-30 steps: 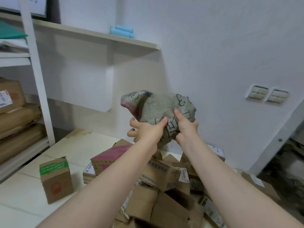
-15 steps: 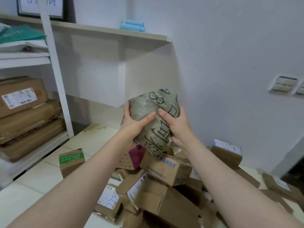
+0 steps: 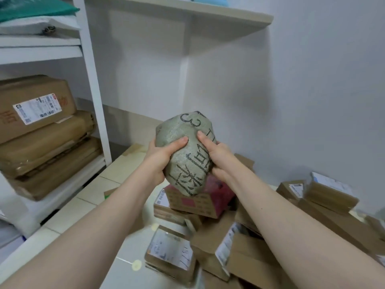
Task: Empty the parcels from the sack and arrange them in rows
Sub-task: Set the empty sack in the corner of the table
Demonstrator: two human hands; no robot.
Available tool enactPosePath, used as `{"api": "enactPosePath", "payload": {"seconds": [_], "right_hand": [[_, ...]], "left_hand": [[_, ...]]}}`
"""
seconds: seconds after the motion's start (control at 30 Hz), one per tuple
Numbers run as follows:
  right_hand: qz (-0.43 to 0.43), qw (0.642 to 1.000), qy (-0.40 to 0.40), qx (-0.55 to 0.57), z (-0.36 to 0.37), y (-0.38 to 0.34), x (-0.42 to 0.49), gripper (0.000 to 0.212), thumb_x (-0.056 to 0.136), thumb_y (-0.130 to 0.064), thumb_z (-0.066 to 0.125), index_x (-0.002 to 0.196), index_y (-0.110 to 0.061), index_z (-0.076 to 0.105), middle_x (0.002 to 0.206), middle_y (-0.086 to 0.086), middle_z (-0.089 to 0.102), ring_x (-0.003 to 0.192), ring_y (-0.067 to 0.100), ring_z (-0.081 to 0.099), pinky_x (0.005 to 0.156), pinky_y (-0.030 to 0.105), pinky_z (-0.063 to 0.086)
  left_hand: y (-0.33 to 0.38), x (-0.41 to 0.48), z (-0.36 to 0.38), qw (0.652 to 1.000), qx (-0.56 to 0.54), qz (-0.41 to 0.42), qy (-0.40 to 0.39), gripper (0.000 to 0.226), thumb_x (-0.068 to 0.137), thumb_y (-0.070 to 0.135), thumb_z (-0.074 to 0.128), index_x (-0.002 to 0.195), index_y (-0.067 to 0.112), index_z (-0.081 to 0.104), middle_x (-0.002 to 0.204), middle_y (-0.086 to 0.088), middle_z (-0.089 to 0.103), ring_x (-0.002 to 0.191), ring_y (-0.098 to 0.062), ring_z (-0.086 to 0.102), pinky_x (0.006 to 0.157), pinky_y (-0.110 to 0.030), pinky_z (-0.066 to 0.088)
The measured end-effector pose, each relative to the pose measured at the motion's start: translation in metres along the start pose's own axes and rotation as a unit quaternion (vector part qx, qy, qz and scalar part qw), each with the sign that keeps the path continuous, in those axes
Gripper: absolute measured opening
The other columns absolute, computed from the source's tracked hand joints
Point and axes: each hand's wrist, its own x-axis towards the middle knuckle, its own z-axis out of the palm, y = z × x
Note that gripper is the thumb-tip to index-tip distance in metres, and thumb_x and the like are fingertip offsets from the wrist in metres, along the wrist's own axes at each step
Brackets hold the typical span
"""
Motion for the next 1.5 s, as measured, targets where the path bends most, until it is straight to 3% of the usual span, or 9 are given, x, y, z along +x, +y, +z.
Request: {"api": "enactPosePath", "payload": {"seconds": [0.13,0.3,0.43,0.7,0.77,0.93,1.0,1.2,1.5], "right_hand": [[0.06,0.992,-0.02,-0.11,0.058,0.032,0.044,0.078,0.071,-0.053,0.08,0.128,-0.005,0.057,0.116,0.013,0.07,0.101,0.028,0.07,0.088,0.045,0.056],[0.069,0.924,0.073,-0.368,0.127,0.077,0.09,0.09,0.078,-0.074,0.056,0.148,-0.022,0.034,0.145,0.009,0.036,0.126,0.036,0.048,0.102,0.05,0.047],[0.034,0.956,0.016,-0.29,0.141,0.114,0.119,0.091,0.088,-0.04,0.069,0.152,-0.027,0.006,0.134,0.007,0.05,0.114,0.027,0.058,0.098,0.044,0.05],[0.07,0.951,-0.031,-0.301,0.177,0.176,0.205,0.073,0.075,-0.032,0.079,0.133,-0.02,0.036,0.13,0.007,0.056,0.115,0.024,0.06,0.101,0.044,0.049],[0.076,0.916,-0.051,-0.39,0.174,0.197,0.23,0.069,0.082,-0.036,0.074,0.139,-0.021,0.039,0.136,0.009,0.054,0.122,0.026,0.055,0.108,0.041,0.042],[0.118,0.714,0.001,-0.69,0.171,0.232,0.286,0.062,0.093,-0.062,0.043,0.15,-0.047,0.023,0.158,0.012,0.013,0.143,0.039,0.016,0.109,0.058,0.026],[0.097,0.739,0.024,-0.666,0.173,0.229,0.307,0.061,0.097,-0.056,0.045,0.152,-0.044,0.022,0.154,0.017,0.014,0.136,0.041,0.033,0.108,0.049,0.033],[0.004,0.851,0.117,-0.512,0.165,0.23,0.351,0.053,0.099,-0.023,0.052,0.144,-0.011,0.026,0.149,0.018,0.029,0.127,0.036,0.045,0.1,0.037,0.037],[-0.013,0.825,0.057,-0.562,0.151,0.215,0.315,0.06,0.099,-0.015,0.048,0.153,-0.01,0.023,0.159,0.013,0.019,0.144,0.029,0.029,0.114,0.035,0.026]], "left_hand": [[0.001,0.042,-0.069,0.997,-0.016,-0.025,0.065,0.077,0.052,0.025,0.096,0.116,0.029,0.053,0.113,-0.003,0.069,0.097,-0.024,0.071,0.082,-0.046,0.059],[0.001,0.098,-0.137,0.986,0.01,-0.007,0.166,0.128,0.032,0.034,0.101,0.143,0.027,0.038,0.125,0.002,0.061,0.108,-0.023,0.064,0.091,-0.049,0.055],[-0.021,0.138,-0.173,0.975,-0.018,-0.033,0.22,0.133,0.023,0.039,0.099,0.142,0.028,0.04,0.125,0.003,0.062,0.108,-0.022,0.064,0.092,-0.049,0.055],[-0.067,0.227,-0.224,0.935,-0.083,-0.049,0.342,0.121,0.051,0.032,0.097,0.149,0.021,0.028,0.135,0.001,0.052,0.117,-0.019,0.057,0.1,-0.042,0.051],[-0.101,0.256,-0.242,0.929,-0.098,-0.1,0.343,0.116,0.051,0.039,0.097,0.145,0.025,0.031,0.125,0.007,0.053,0.109,-0.015,0.057,0.096,-0.038,0.051],[-0.221,0.365,-0.289,0.915,-0.119,-0.173,0.345,0.097,0.041,0.068,0.09,0.123,0.04,0.045,0.13,0.008,0.061,0.104,-0.013,0.067,0.08,-0.041,0.06],[-0.156,0.336,-0.246,0.919,-0.083,-0.121,0.366,0.111,0.054,0.048,0.093,0.142,0.037,0.026,0.137,0.002,0.051,0.114,-0.016,0.059,0.093,-0.04,0.055],[-0.134,0.375,-0.22,0.922,0.042,-0.176,0.342,0.105,0.075,0.076,0.058,0.155,0.039,0.001,0.153,-0.011,0.027,0.134,-0.034,0.037,0.111,-0.047,0.037],[-0.114,0.348,-0.21,0.932,0.122,-0.19,0.285,0.132,0.07,0.071,0.07,0.154,0.02,-0.018,0.16,-0.005,0.023,0.142,-0.029,0.032,0.116,-0.042,0.031]]}}
